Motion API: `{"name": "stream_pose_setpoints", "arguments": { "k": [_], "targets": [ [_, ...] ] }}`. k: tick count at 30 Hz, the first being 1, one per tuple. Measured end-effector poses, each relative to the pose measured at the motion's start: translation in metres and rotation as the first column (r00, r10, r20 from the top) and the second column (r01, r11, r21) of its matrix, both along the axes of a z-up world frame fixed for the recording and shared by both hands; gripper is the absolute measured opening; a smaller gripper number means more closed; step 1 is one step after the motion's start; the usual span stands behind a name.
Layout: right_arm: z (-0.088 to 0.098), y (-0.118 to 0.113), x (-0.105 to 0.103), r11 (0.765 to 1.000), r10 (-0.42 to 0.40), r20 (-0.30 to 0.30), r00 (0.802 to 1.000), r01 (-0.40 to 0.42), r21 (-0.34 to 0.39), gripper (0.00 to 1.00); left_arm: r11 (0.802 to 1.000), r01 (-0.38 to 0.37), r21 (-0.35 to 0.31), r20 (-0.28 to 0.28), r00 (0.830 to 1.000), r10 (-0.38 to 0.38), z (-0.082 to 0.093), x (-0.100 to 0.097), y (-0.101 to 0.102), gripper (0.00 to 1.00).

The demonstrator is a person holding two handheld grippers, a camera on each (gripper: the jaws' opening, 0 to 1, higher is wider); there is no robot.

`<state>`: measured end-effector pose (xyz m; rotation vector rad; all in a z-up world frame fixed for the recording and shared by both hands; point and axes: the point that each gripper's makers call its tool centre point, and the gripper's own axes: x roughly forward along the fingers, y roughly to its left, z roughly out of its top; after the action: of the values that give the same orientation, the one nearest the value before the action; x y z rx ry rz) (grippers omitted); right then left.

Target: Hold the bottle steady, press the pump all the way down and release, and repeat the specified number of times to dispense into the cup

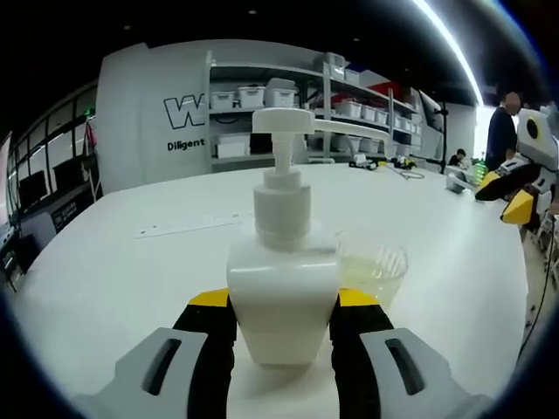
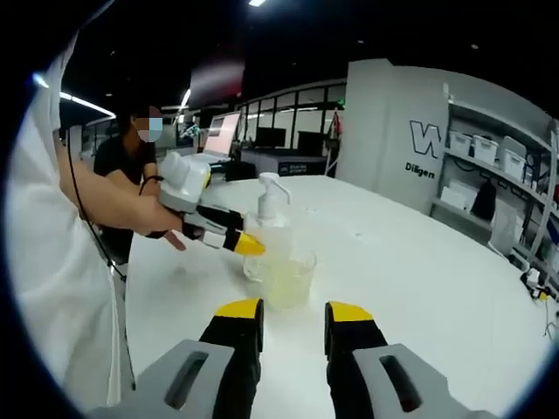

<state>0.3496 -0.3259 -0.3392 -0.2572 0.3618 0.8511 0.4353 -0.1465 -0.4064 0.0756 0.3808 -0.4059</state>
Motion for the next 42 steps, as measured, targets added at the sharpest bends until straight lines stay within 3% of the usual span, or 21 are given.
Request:
{"name": "stream_pose_setpoints", "arguments": {
  "k": [1,3,5,16,20,22,28,42],
  "targets": [
    [0.002,-0.001,0.002,1.000,0.002,0.027,1.000,-0.002,-0.015,0.23,1.000,0.001,0.001,-0.001,1.000,-0.001,0.000,0.000,0.000,0.40],
    [0.001,0.001,0.001,1.000,-0.002,-0.017,1.000,0.002,0.018,0.23,1.000,0.006,0.001,0.000,1.000,-0.006,0.000,0.000,-0.001,0.40],
    [0.001,0.001,0.003,1.000,0.012,0.015,1.000,-0.012,-0.015,0.23,1.000,0.006,0.003,-0.002,1.000,-0.006,0.000,0.000,-0.002,0.40],
    [0.005,0.010,0.013,0.999,0.042,0.018,0.999,-0.041,-0.026,0.17,1.000,0.011,0.007,-0.001,1.000,-0.011,-0.001,0.000,-0.002,0.40],
    [0.013,0.019,0.022,0.996,0.076,0.050,0.996,-0.074,-0.046,0.11,1.000,0.012,0.010,-0.002,1.000,-0.011,-0.001,0.000,-0.002,0.40],
    [0.014,0.023,0.024,0.996,0.079,0.039,0.996,-0.078,-0.043,0.09,1.000,0.013,0.014,-0.001,1.000,-0.013,-0.001,0.001,-0.002,0.40],
    [0.020,0.037,0.034,0.992,0.114,0.071,0.991,-0.110,-0.067,0.10,1.000,0.012,0.008,0.000,1.000,-0.012,-0.002,0.001,-0.002,0.40],
    [0.030,0.067,0.045,0.975,0.211,0.075,0.975,-0.204,-0.092,0.08,1.000,0.012,0.010,0.000,1.000,-0.012,-0.002,0.001,-0.001,0.40]
  ]
}}
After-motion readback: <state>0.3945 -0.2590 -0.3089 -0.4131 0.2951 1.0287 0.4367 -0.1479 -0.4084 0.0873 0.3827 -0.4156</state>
